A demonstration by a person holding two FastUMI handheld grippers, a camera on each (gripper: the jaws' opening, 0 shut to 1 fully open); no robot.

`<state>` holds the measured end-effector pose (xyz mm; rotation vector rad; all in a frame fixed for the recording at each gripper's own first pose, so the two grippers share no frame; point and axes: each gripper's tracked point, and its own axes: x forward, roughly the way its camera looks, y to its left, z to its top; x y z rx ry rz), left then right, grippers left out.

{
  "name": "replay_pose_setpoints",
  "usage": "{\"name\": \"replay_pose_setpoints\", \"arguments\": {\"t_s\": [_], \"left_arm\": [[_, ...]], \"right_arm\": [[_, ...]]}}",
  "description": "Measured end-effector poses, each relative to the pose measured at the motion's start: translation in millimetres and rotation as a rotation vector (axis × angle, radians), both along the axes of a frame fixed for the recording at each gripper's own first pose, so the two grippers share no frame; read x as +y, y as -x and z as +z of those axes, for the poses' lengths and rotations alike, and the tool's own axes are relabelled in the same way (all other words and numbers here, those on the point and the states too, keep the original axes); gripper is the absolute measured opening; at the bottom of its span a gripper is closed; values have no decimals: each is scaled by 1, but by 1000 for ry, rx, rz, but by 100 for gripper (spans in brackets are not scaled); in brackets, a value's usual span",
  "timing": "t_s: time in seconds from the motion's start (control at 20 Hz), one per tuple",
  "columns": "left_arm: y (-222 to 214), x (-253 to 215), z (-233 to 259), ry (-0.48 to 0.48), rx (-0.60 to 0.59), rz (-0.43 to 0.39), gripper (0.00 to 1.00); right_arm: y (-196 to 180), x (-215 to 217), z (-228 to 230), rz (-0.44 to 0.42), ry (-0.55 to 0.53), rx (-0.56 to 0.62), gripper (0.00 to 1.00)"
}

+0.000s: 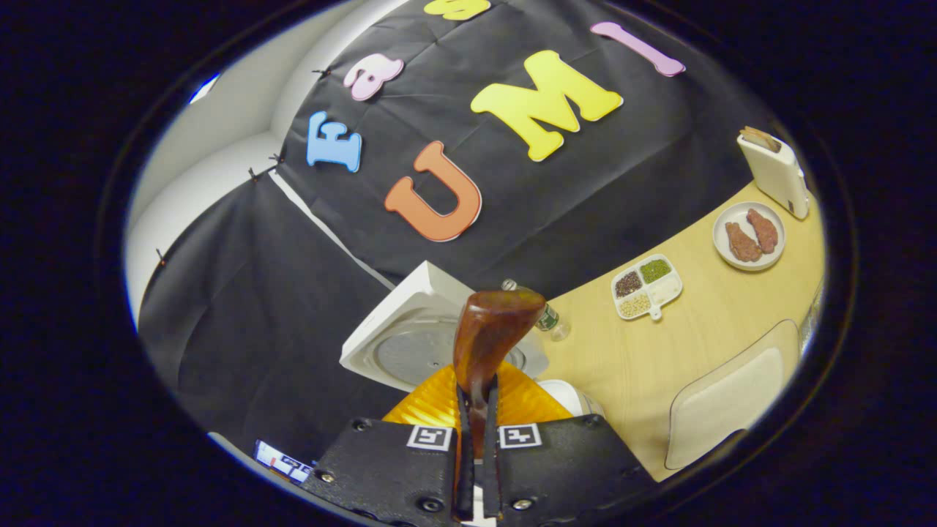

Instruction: Close the left gripper, press the button to open the rice cooker; take a wooden spoon from the chopstick holder with the right hand, scoop a spoonful of rice and pour it into the rice cooker, then put the wooden spoon back into the chopstick holder.

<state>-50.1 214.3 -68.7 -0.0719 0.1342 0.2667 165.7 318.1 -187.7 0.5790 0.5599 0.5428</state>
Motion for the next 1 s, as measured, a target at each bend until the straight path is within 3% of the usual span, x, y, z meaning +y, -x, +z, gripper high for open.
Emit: {"name": "replay_pose_setpoints", "arguments": {"t_s": [0.5, 1.0], "left_arm": [[18, 31, -8, 34, 6, 58, 94], [19, 33, -15, 68, 0, 62, 95]], "right_arm": [[0, 18, -41, 35, 225, -47, 10], [0, 31, -32, 83, 488, -211, 10]]}}
